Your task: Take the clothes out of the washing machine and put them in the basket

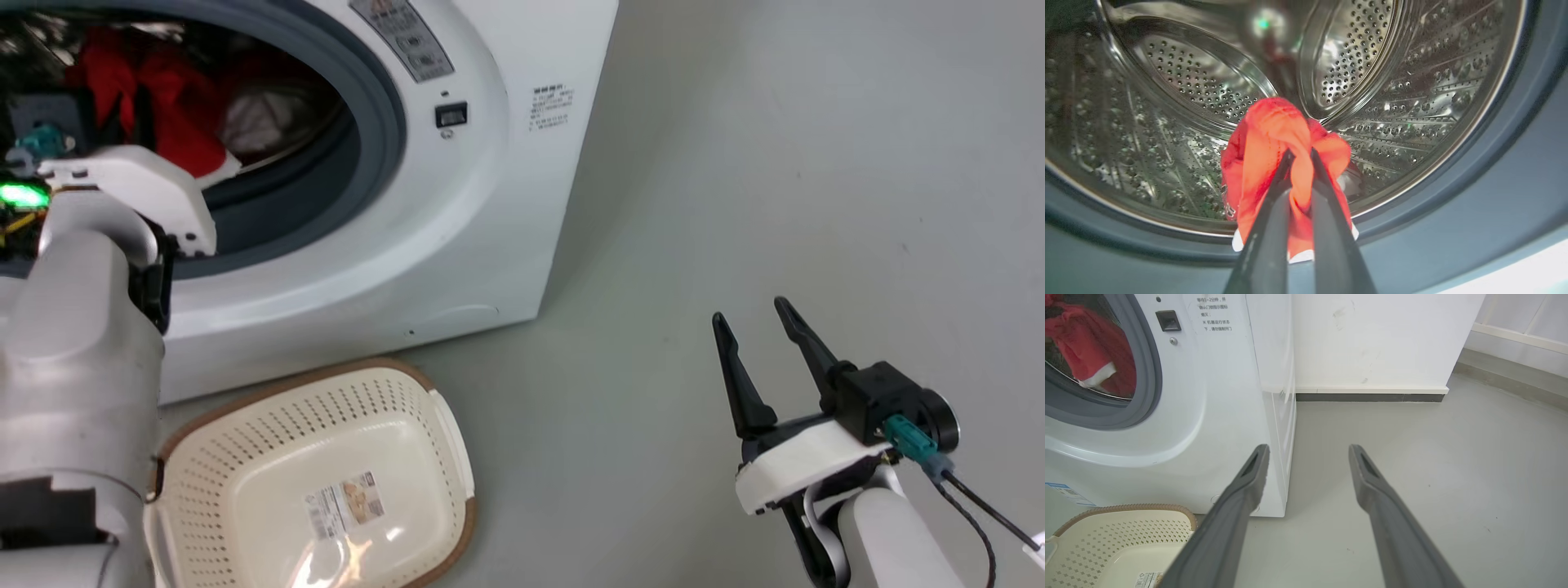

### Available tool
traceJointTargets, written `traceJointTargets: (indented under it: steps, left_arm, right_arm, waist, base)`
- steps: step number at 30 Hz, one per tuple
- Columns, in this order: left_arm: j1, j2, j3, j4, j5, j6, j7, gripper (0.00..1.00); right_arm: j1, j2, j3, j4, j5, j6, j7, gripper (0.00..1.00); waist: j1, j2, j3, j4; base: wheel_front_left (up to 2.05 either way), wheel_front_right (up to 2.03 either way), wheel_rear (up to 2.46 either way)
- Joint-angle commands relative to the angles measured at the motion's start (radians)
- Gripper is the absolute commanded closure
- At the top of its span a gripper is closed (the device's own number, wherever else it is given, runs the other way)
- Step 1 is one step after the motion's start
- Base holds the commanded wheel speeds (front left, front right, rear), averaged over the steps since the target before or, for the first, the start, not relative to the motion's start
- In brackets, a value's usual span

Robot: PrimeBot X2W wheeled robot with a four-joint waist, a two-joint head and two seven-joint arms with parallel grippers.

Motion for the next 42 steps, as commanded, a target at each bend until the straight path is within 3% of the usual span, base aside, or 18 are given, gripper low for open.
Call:
traceJointTargets:
  steps: [1,19,26,29,34,42]
  left_arm:
    - [0.042,-0.015,0.008,-0.020,-0.013,-0.006,-0.008,1.00]
    - [0.569,-0.150,0.076,-0.714,-0.034,0.029,-0.009,1.00]
    - [0.885,-0.220,0.067,-0.919,-0.060,0.073,0.004,1.00]
    - [0.991,-0.243,0.057,-0.908,-0.085,0.092,0.020,1.00]
    - [1.070,-0.266,0.027,-0.779,-0.143,0.101,0.028,1.00]
    - [0.930,-0.274,0.003,-0.483,-0.194,0.062,0.001,1.00]
  right_arm:
    - [0.020,-0.002,-0.008,0.005,-0.007,-0.001,0.006,0.00]
    - [0.162,-0.002,-0.072,-0.052,-0.042,-0.001,0.085,0.00]
    - [0.213,-0.002,-0.086,-0.090,-0.051,-0.001,0.117,0.00]
    - [0.218,-0.002,-0.089,-0.108,-0.058,-0.001,0.127,0.00]
    - [0.203,-0.002,-0.088,-0.130,-0.059,-0.001,0.136,0.00]
    - [0.149,-0.002,-0.065,-0.158,-0.063,-0.001,0.141,0.00]
  waist:
    - [0.0000,0.0000,-0.059,0.029]
    - [0.0000,0.0000,-0.251,0.123]
    - [0.0000,0.0000,-0.278,0.160]
    - [0.0000,0.0000,-0.267,0.175]
    - [0.0000,0.0000,-0.223,0.199]
    - [0.0000,0.0000,-0.091,0.207]
  base:
    - [0.00,0.00,0.00]
    - [0.00,0.00,0.00]
    - [0.00,0.00,0.00]
    - [0.00,0.00,0.00]
    - [0.00,0.00,0.00]
    - [0.00,0.00,0.00]
